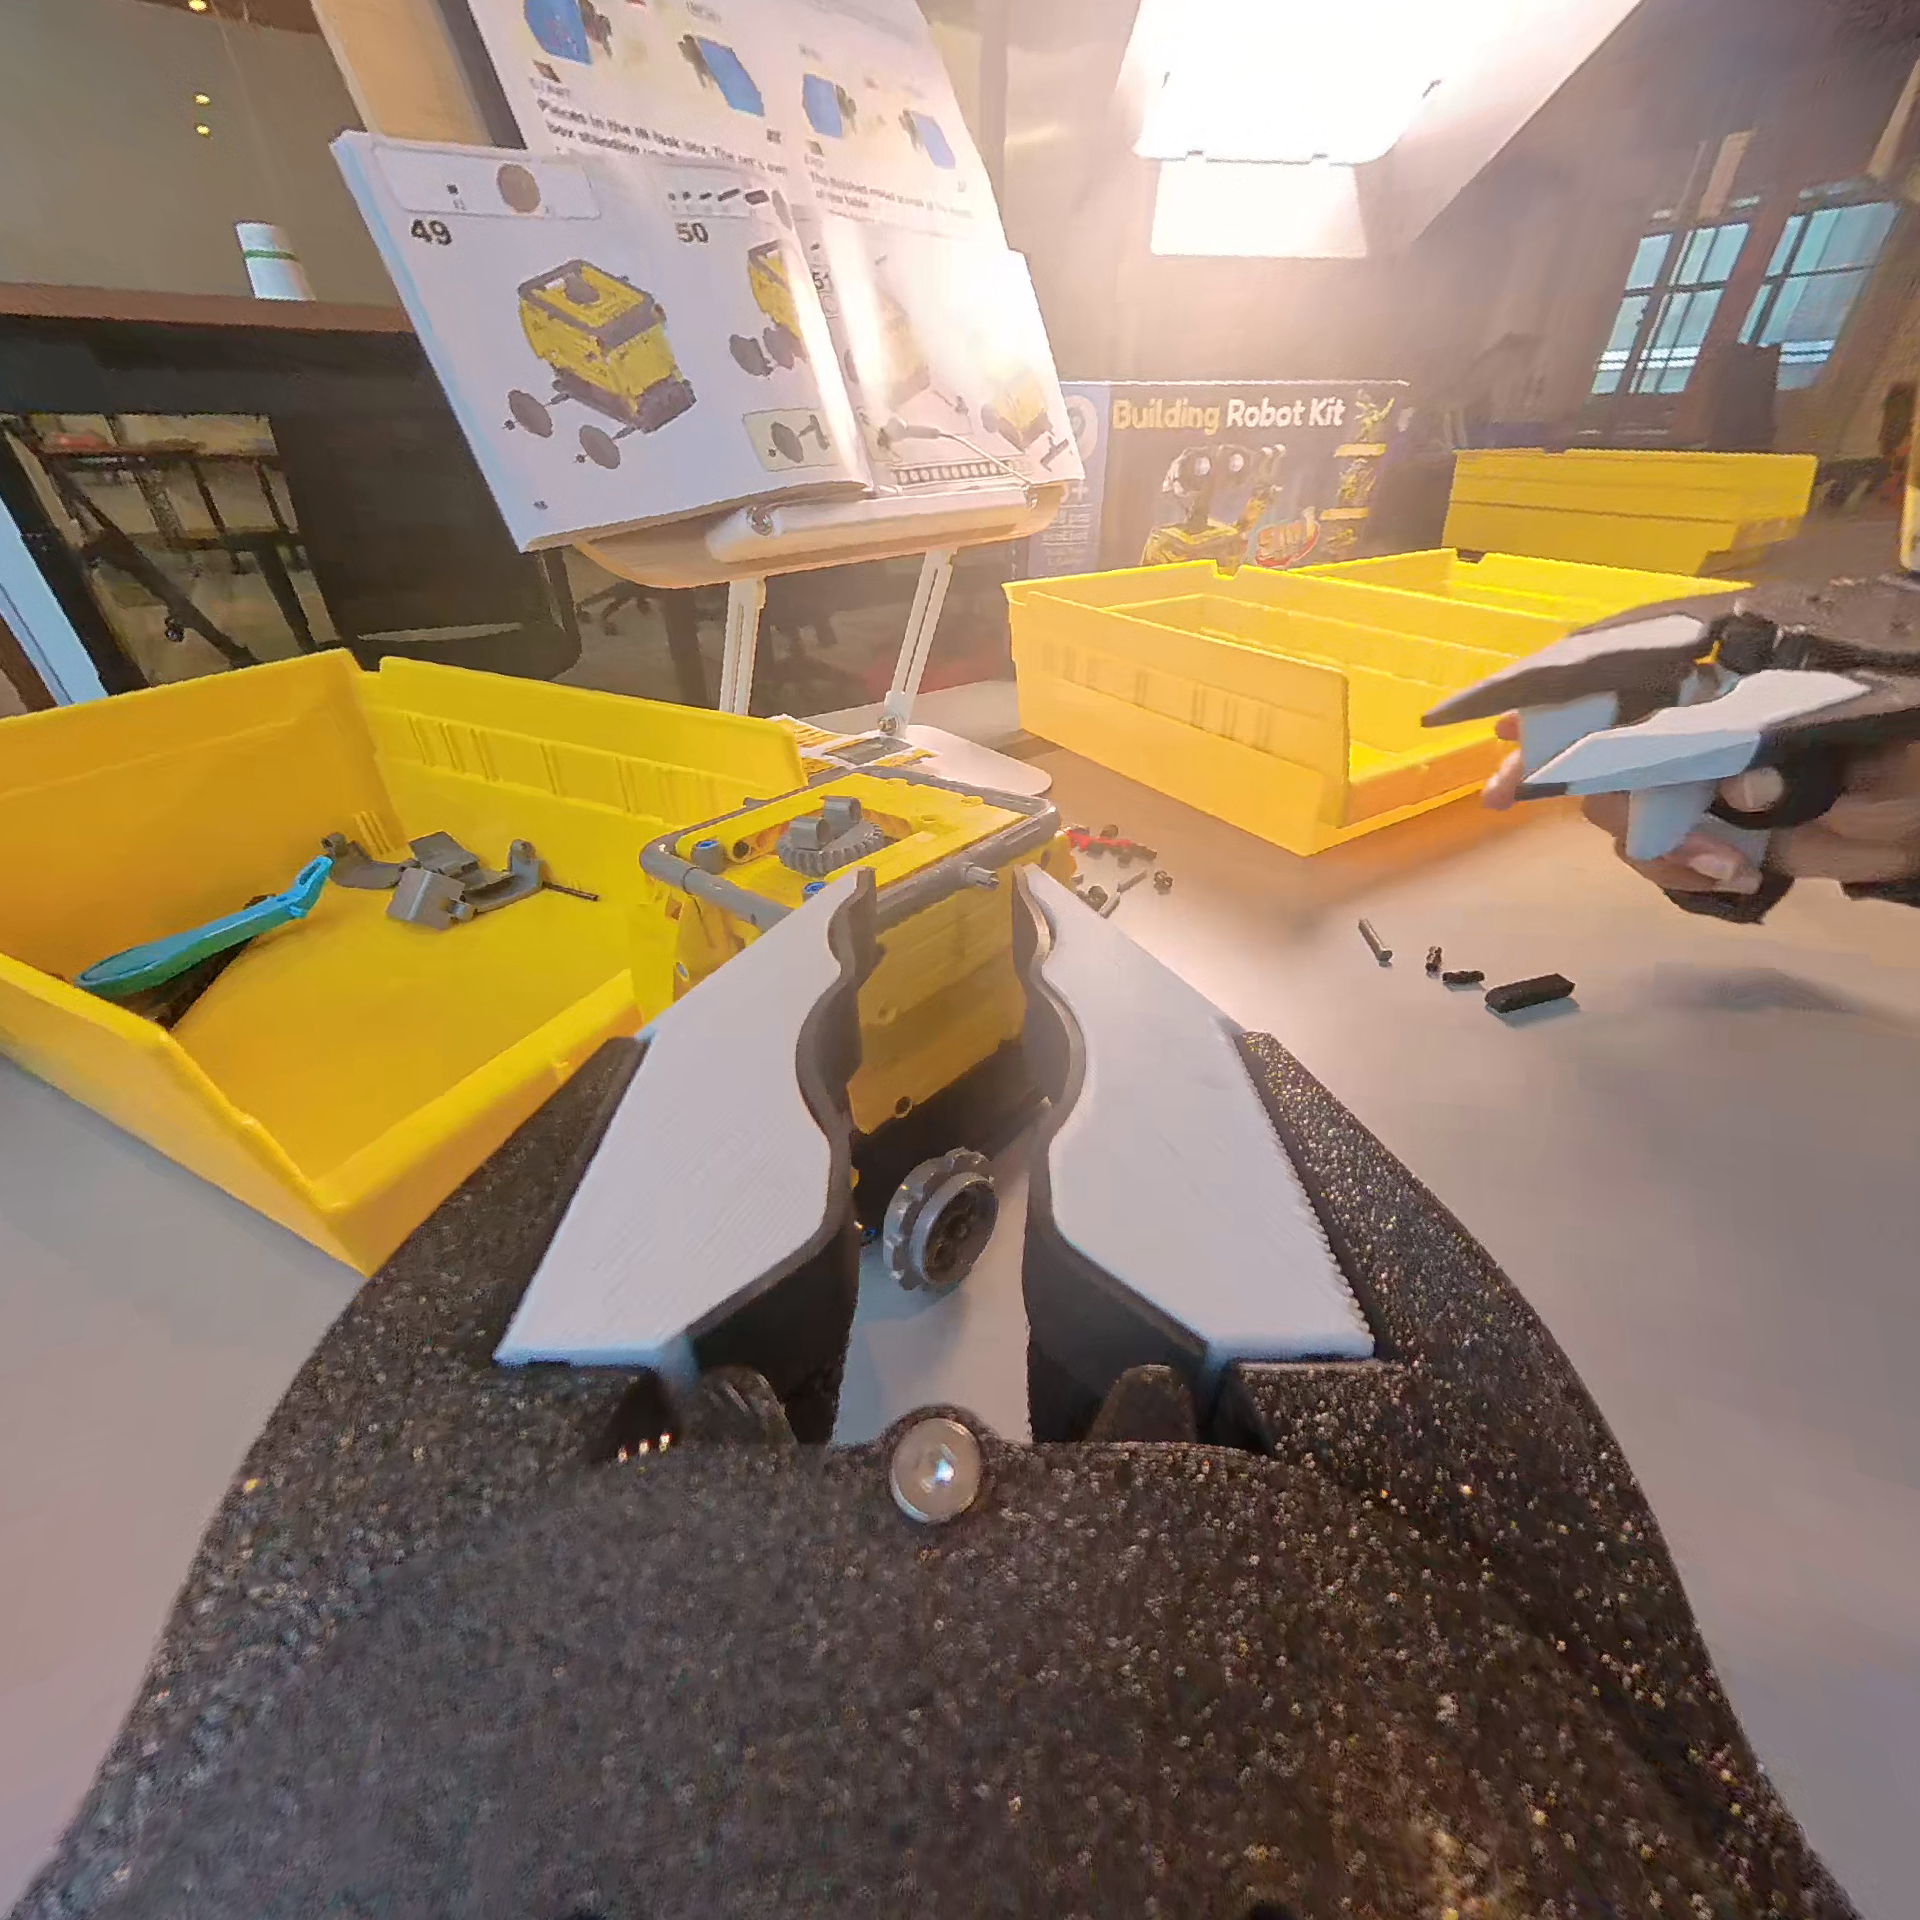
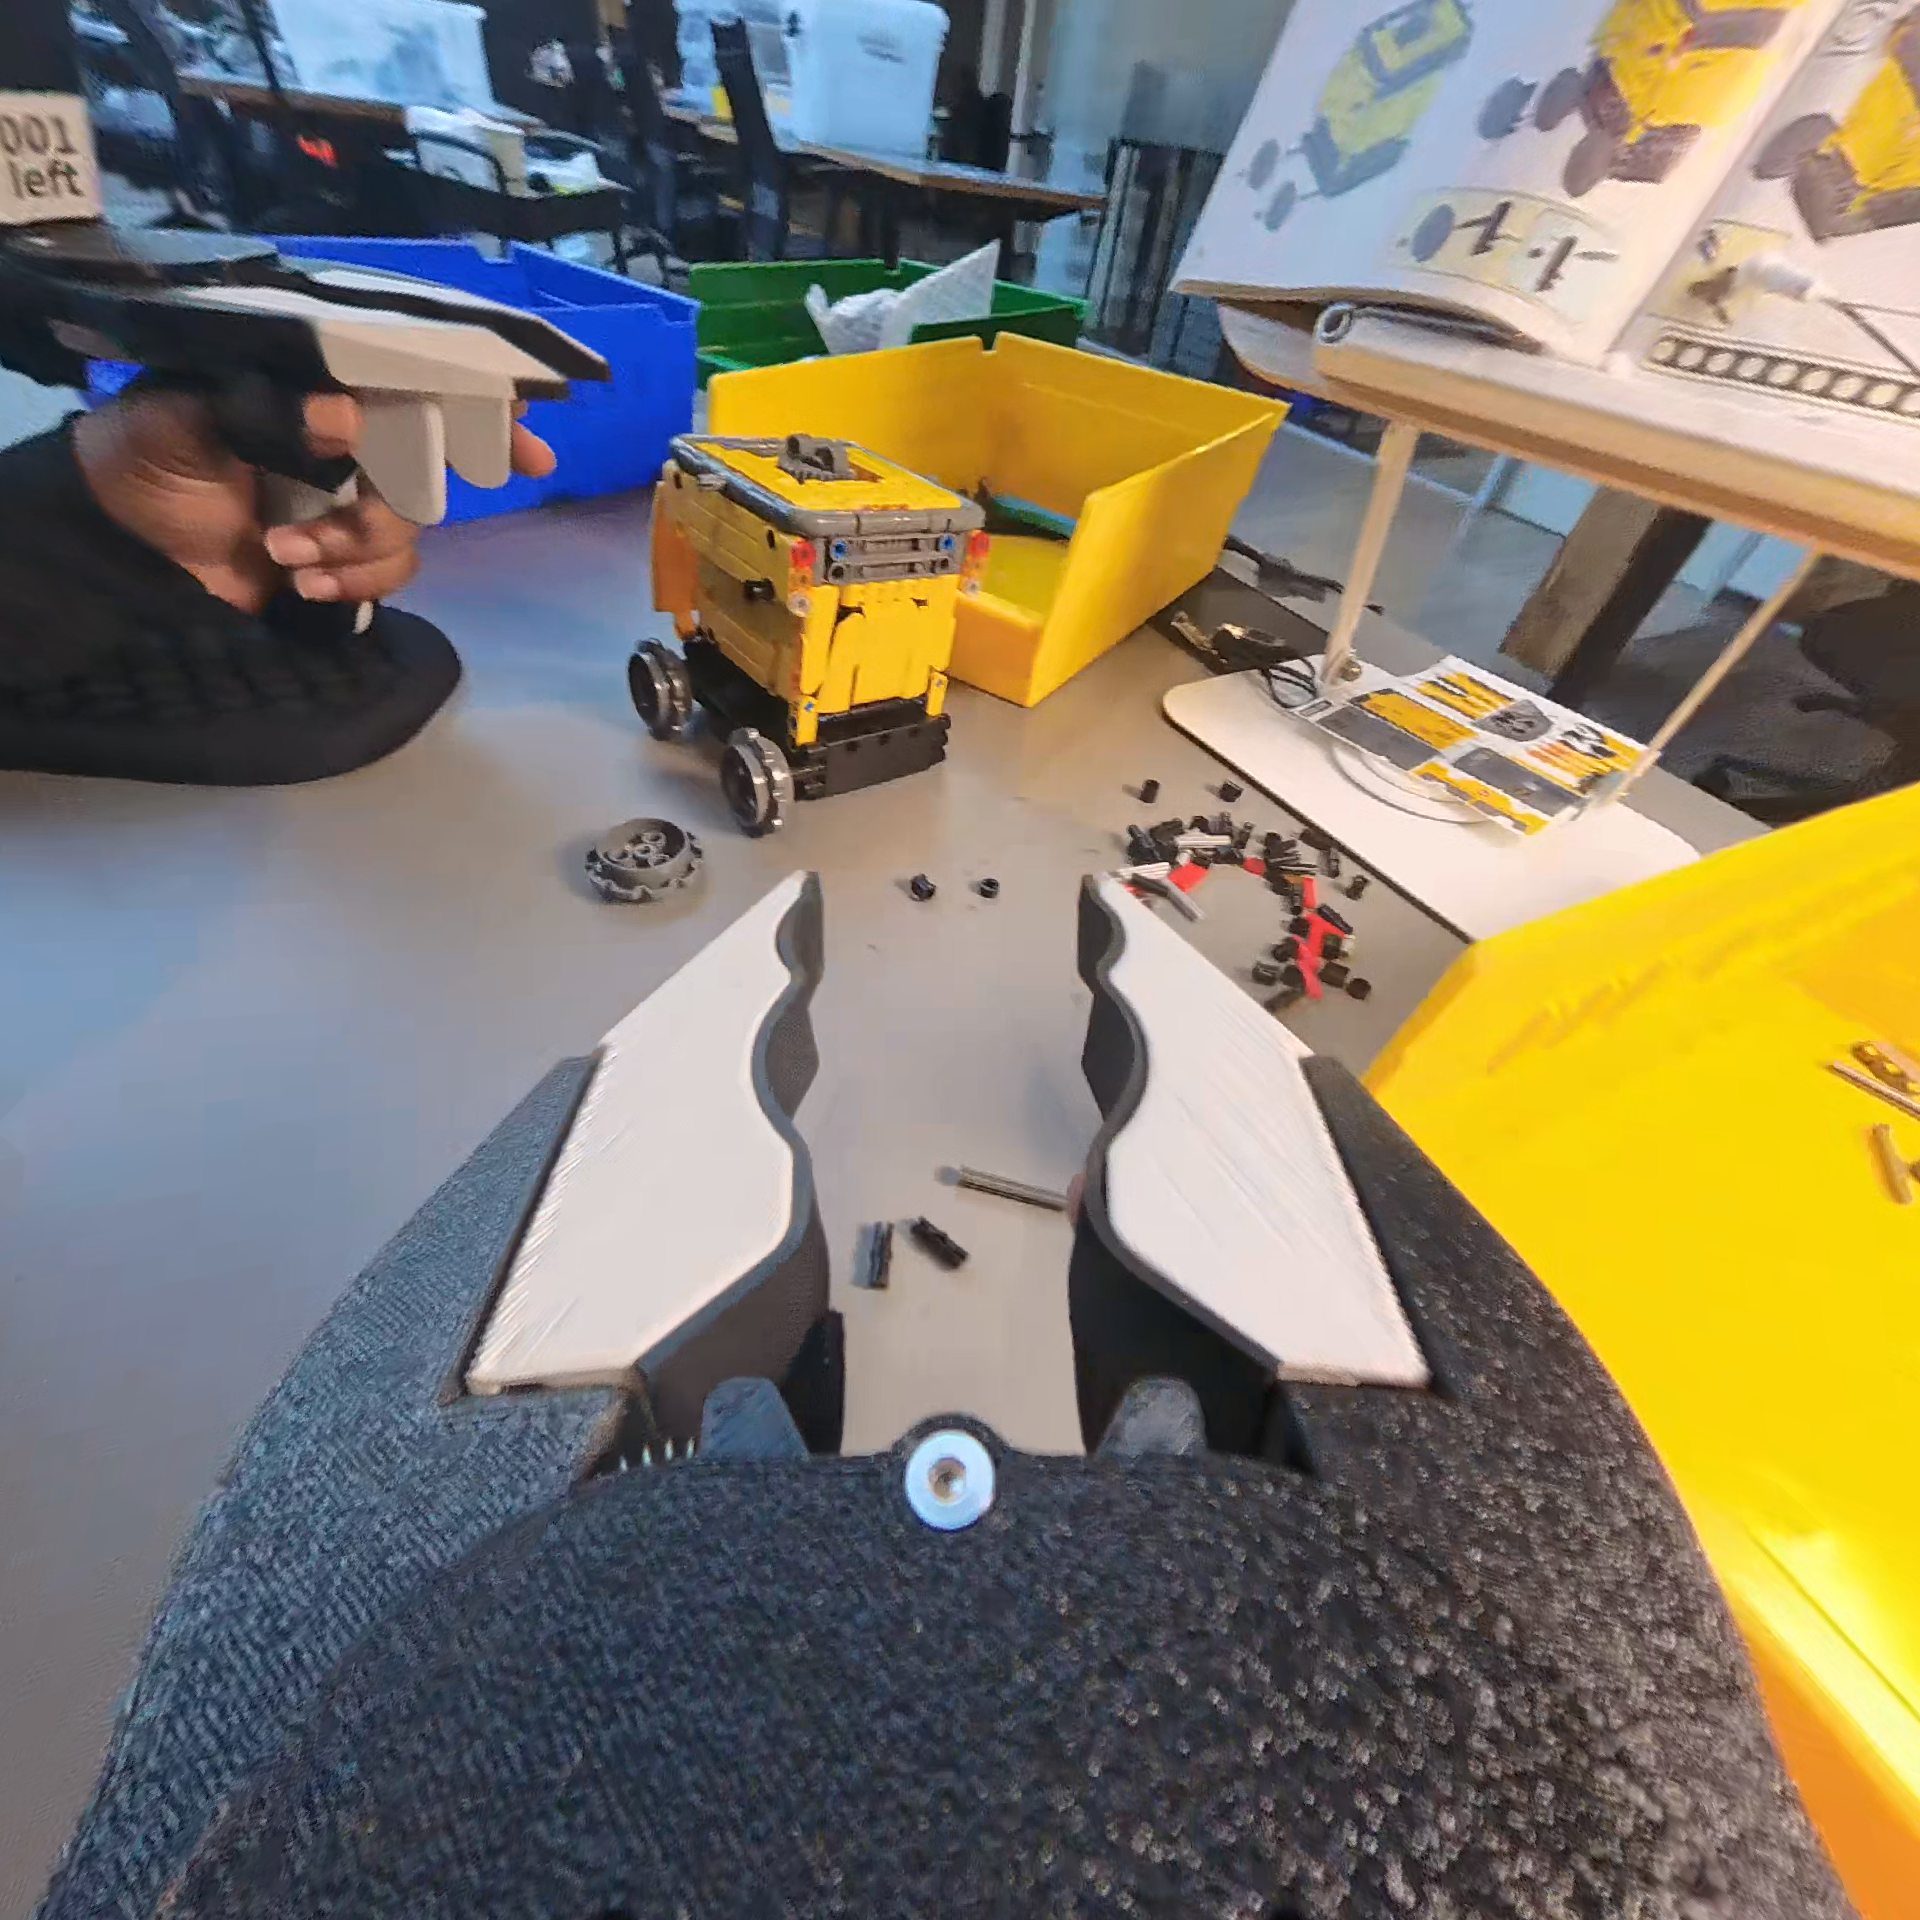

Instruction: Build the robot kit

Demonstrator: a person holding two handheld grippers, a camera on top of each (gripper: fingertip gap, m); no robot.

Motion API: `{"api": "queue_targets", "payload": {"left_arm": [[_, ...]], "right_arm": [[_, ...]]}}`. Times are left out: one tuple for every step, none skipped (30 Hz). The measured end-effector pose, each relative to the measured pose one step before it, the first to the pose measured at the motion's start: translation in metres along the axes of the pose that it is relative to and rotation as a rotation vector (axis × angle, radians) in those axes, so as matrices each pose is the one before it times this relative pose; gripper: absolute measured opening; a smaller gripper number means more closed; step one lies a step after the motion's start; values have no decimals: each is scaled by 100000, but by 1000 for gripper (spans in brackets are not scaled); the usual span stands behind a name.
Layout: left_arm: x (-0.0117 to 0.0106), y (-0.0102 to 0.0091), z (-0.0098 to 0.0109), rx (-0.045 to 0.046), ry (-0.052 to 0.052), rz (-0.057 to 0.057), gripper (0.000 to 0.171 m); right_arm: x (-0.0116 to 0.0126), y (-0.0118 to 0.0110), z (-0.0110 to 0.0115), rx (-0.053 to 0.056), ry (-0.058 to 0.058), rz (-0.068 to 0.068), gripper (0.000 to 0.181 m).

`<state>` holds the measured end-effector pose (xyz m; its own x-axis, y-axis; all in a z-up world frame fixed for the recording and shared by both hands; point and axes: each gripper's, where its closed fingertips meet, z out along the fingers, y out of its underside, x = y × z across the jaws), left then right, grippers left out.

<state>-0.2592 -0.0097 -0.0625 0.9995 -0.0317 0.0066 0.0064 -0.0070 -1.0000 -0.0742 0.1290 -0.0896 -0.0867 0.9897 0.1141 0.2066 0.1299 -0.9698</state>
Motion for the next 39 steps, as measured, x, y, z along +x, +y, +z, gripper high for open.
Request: {"api": "queue_targets", "payload": {"left_arm": [[-309,48,11,-140,-963,-1655,24],[-265,12,-5,11,-639,-1637,24],[-224,-47,-45,267,-469,-1435,25],[-229,-83,-62,584,-675,-1213,25],[-214,-67,-75,519,-567,-1225,25],[-232,-50,-64,372,-731,-1305,26],[-297,-76,-72,524,-1076,-1367,26],[-260,-87,-72,611,-594,-1540,27],[-211,-39,-48,352,-161,-1813,27],[-237,36,11,-125,-108,-2045,29],[-242,82,54,-510,-98,-2065,31],[-195,117,92,-796,-30,-1708,33],[-126,182,137,-1249,55,-1209,36],[-70,261,215,-1803,123,-689,39],[-5,333,278,-2408,218,-221,44],[51,430,367,-3100,485,55,48],[117,502,448,-3855,805,183,53],[152,583,509,-4517,1096,231,59],[49,582,527,-4675,673,102,64],[-204,440,479,-3817,-931,52,67],[-307,263,378,-2656,-1756,495,65],[-162,106,308,-1884,-948,1201,64],[-87,34,241,-1349,-613,1712,59],[-10,-24,176,-927,-176,2213,51],[140,-81,148,-645,924,2559,45],[16,-50,133,-619,266,2291,44],[-86,-48,121,-368,-127,1450,44],[-58,-52,90,-65,277,248,44],[-30,-24,57,213,540,-111,44],[-14,3,4,410,755,71,43],[49,8,-17,233,1244,37,42],[119,23,-31,-165,1936,31,41],[178,25,-16,-472,2476,688,39],[120,33,12,-553,2022,1410,37],[-59,2,35,-544,614,1115,36],[-64,-24,56,-645,351,764,36],[-10,-22,54,-774,488,1677,36],[27,-6,20,-676,667,2689,36],[87,29,-7,-541,923,2954,35]], "right_arm": [[289,70,-218,595,1372,-892,41],[215,-20,-99,-162,858,-175,36],[53,-142,-48,212,247,-506,30],[47,-167,-23,674,830,-482,23],[80,-15,8,-295,1706,-497,15],[21,58,30,-974,1846,-1627,7],[-164,1,23,-731,977,-2998,3],[-108,-26,27,-508,1288,-3200,0],[-29,15,42,-787,1452,-2434,0],[-75,58,75,-722,702,-1450,0],[-156,-1,48,-45,-118,-395,0],[-216,-86,27,550,-645,209,0],[-190,-103,21,621,-522,115,0],[-111,-62,24,345,-74,-296,1],[-49,-17,37,80,155,-467,3],[-18,26,51,-71,88,-254,4],[-3,32,57,-15,41,118,5],[7,33,53,151,-8,369,6],[-17,53,34,125,-202,425,7],[-8,57,38,58,-123,324,8],[23,75,26,-4,80,122,8],[20,97,39,-224,46,-34,8],[18,115,37,-389,53,-136,8],[9,83,34,-253,59,-232,8],[-8,102,26,-374,-115,-200,8],[0,90,26,-350,-32,-106,8],[2,68,13,-229,-35,-112,8],[-24,73,6,-309,-134,-212,8],[10,60,-5,-287,84,-367,9],[44,21,-16,-105,272,-405,9],[41,40,-3,-116,141,-106,9],[20,59,11,-119,-71,269,9],[6,64,23,-113,-281,466,9],[18,57,43,2,-226,512,9],[-10,47,36,51,-290,513,9],[-18,59,36,-75,-303,470,10],[-11,75,37,-112,-136,226,10],[-23,66,36,-209,-113,-65,10],[-44,82,30,-308,-109,-205,10]]}}
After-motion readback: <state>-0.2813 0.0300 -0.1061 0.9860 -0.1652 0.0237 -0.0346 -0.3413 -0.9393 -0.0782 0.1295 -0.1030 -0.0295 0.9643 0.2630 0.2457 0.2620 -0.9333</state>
